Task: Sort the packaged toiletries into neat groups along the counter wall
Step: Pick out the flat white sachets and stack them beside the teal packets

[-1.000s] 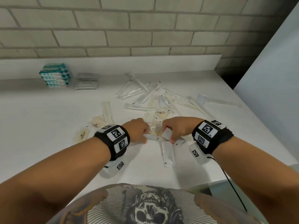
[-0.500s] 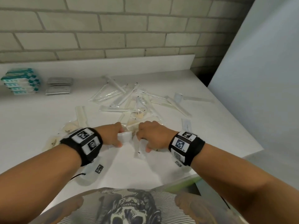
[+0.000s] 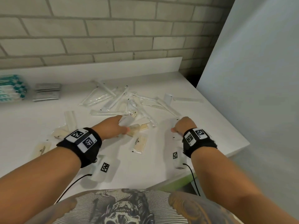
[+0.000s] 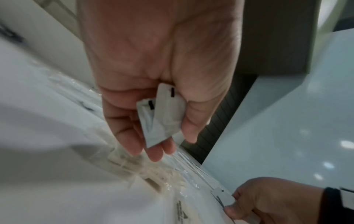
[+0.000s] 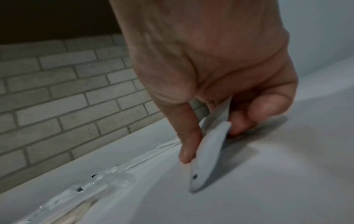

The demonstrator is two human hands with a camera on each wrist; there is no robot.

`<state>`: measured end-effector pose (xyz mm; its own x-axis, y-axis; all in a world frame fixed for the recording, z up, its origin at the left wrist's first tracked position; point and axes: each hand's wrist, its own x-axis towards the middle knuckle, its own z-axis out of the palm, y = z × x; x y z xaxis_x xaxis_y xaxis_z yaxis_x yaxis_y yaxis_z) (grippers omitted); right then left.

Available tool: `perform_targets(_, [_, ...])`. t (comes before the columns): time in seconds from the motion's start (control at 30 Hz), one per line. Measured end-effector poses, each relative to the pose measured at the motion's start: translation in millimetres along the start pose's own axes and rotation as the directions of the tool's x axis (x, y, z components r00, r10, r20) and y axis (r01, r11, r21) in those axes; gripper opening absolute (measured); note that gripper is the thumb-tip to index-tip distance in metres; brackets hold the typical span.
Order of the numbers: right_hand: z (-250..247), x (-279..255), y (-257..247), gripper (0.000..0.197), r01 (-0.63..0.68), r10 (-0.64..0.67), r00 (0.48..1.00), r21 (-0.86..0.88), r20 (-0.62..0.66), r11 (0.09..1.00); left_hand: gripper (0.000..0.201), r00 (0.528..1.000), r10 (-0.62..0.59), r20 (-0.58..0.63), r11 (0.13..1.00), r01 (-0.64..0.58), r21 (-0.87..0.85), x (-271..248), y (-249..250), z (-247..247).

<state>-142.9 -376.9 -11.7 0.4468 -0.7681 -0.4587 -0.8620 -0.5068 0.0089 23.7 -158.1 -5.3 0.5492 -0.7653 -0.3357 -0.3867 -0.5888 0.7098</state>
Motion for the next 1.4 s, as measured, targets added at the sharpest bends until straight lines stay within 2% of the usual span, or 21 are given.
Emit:
perform_targets(0.1, [-2,-3,-11,0.057,0.031,-0.029,0.999,-0.087,0.024,0.996,0.032,1.000,-0.026,-0.013,0.957,0.021,-0.291,-3,-2,4])
perform_targets(0.23, [1,-6,-30,0.055,0.120,-0.110,0.991,-0.136,0.077,0.983,0.019,0.999,-0.033,-0.009,0.875,0.025,-0.484,-10,0,4])
perform_targets(0.37, [6,-10,-50,0.057,0.183,-0.170,0.981,-0.161,0.088,0.970,0.020,0.998,-0.048,-0.036,0.840,0.021,-0.542,-19,-2,-2])
perform_targets(0.53, [8,-13,-68,0.059,0.180,-0.170,0.983,-0.221,0.063,0.959,0.024,0.994,-0.065,-0.093,0.797,-0.005,-0.604,-28,-17,-15])
perform_targets(0.63, [9,-16,-79,0.049,0.221,-0.211,0.974,-0.127,0.087,0.967,0.024,0.991,-0.074,-0.110,0.779,-0.011,-0.627,-32,-26,-23])
perform_targets(0.7, [5,-24,-86,0.048,0.222,-0.209,0.973,-0.128,0.102,0.967,0.024,0.990,-0.076,-0.119,0.780,-0.016,-0.626,-36,-31,-28])
perform_targets(0.8, [-12,-37,-104,0.048,0.256,-0.255,0.966,-0.015,0.031,0.967,0.026,0.986,-0.083,-0.144,0.761,-0.031,-0.648,-42,-37,-36])
perform_targets(0.87, [-30,-49,-118,0.052,0.331,-0.329,0.944,0.060,-0.035,0.942,0.026,0.983,-0.085,-0.163,0.741,-0.047,-0.670,-45,-39,-42])
perform_targets(0.93, [-44,-62,-138,0.039,0.455,-0.445,0.890,0.235,-0.096,0.859,0.028,0.983,-0.072,-0.167,0.699,-0.069,-0.712,-49,-39,-48])
perform_targets(1.0, [-50,-78,-156,0.016,0.567,-0.581,0.800,0.502,-0.150,0.653,0.034,0.989,-0.017,-0.150,0.630,-0.105,-0.769,-54,-38,-54])
perform_targets(1.07, [-48,-92,-174,0.018,0.583,-0.643,0.742,0.657,-0.190,0.478,0.038,0.990,0.037,-0.133,0.539,-0.132,-0.832,-60,-37,-60])
perform_targets(1.13, [-40,-95,-191,0.027,0.595,-0.654,0.720,0.691,-0.231,0.410,0.037,0.986,0.072,-0.147,0.512,-0.164,-0.843,-66,-38,-67])
perform_targets(1.27, [-27,-100,-218,0.025,0.572,-0.636,0.715,0.766,-0.290,0.294,0.037,0.973,0.080,-0.214,0.621,-0.217,-0.753,-77,-49,-83])
perform_targets(1.33, [-24,-103,-229,0.024,0.539,-0.638,0.712,0.810,-0.294,0.229,0.039,0.970,0.076,-0.230,0.628,-0.226,-0.745,-83,-56,-88])
perform_targets(1.4, [-23,-106,-240,0.030,0.556,-0.643,0.696,0.806,-0.319,0.202,0.037,0.964,0.067,-0.255,0.618,-0.241,-0.748,-89,-59,-93])
